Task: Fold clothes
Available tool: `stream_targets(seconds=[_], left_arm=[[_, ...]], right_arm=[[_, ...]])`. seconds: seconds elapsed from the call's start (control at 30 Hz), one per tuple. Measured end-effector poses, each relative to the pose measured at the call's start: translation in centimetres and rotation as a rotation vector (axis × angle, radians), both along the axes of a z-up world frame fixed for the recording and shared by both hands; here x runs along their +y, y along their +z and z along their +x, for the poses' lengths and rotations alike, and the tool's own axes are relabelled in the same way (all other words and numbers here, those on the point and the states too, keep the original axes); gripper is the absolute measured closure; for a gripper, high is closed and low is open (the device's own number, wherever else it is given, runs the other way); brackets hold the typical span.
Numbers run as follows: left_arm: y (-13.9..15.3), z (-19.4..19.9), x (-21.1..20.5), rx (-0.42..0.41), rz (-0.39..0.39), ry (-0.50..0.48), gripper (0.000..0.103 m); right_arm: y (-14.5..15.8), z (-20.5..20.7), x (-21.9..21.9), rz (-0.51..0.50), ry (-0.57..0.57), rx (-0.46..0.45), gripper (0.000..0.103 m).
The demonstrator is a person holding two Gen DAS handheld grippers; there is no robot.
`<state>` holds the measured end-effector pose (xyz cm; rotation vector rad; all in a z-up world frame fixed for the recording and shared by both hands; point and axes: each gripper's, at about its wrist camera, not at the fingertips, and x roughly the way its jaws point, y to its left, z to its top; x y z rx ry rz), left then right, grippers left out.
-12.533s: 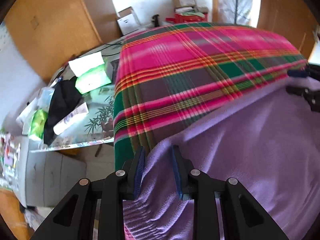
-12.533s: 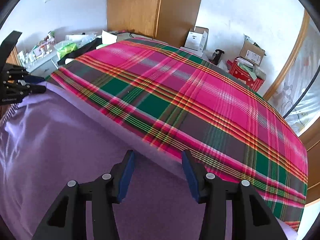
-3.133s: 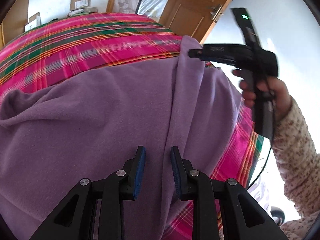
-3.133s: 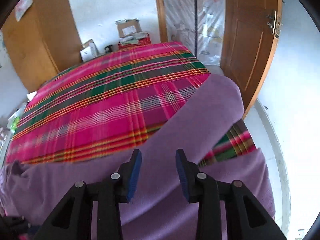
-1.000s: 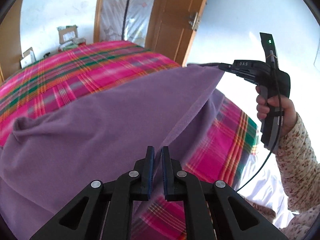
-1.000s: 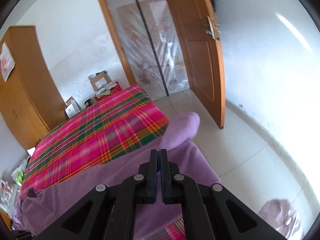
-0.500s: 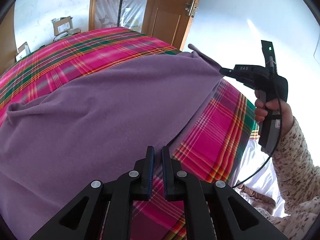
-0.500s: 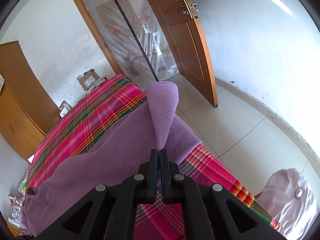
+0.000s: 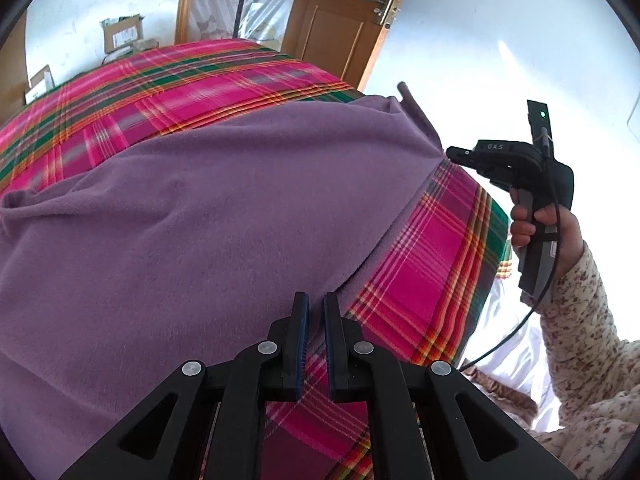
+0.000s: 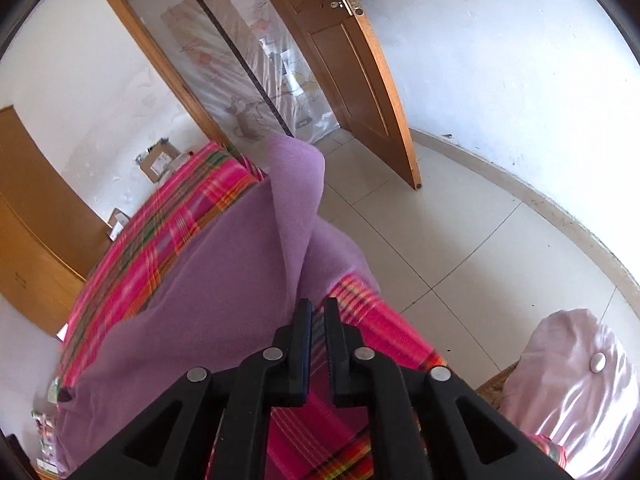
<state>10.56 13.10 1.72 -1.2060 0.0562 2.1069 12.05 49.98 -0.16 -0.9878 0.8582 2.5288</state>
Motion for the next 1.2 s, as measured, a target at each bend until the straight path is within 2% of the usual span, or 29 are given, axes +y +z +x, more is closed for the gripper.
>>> stream_targets(seconds=[0.07, 0.2, 0.27, 0.3, 0.37, 0.67, 0.83, 0.9, 1.07, 1.13, 1.2], left_arm=[[0.3, -0.1, 0.0, -0.011, 0.021, -0.012, 0.095], [1.0, -0.6, -0.1, -0.024, 0.071, -0.021, 0.095], [1.1, -0.9, 0.0, -0.031, 0.087, -0.021, 0.095], [1.1, -1.0, 0.0, -0.034, 0.09, -0.02, 0.095], [0.9, -1.4, 0.2, -0.045, 0.091, -0.021, 0.095], [-0.2, -2.4, 0.9, -0.099, 0.087, -0.016, 0.095], [-0.8, -2.8, 1.4, -0.133, 0.083, -0.01, 0.092], [-0.9, -2.9, 1.5, -0.136, 0.082, -0.008, 0.092], [-1.0, -3.0, 1.8, -0.138, 0.081, -0.001, 0.092], [-0.9, -3.1, 1.8, -0.139, 0.08, 0.003, 0.092], [-0.9, -3.1, 1.7, -0.141, 0.08, 0.008, 0.092]], right_arm=[[0.7, 0.0, 0.5, 0.013, -0.017, 0.017, 0.095], [0.1, -1.4, 2.0, -0.05, -0.028, 0.016, 0.093], [-0.2, -2.1, 2.7, -0.082, -0.034, 0.015, 0.088], [-0.3, -2.4, 3.0, -0.098, -0.037, 0.014, 0.085], [-0.6, -3.1, 3.8, -0.13, -0.042, 0.014, 0.073], [-1.8, -5.2, 5.9, -0.239, -0.041, 0.02, 0.059], [-2.2, -5.5, 6.0, -0.266, -0.015, 0.034, 0.059], [-2.4, -5.6, 6.0, -0.277, -0.004, 0.039, 0.062], [-2.8, -5.8, 6.2, -0.304, 0.022, 0.053, 0.093], [-2.8, -5.9, 6.2, -0.305, 0.03, 0.06, 0.096], [-1.7, -5.4, 6.0, -0.245, 0.017, 0.094, 0.097]])
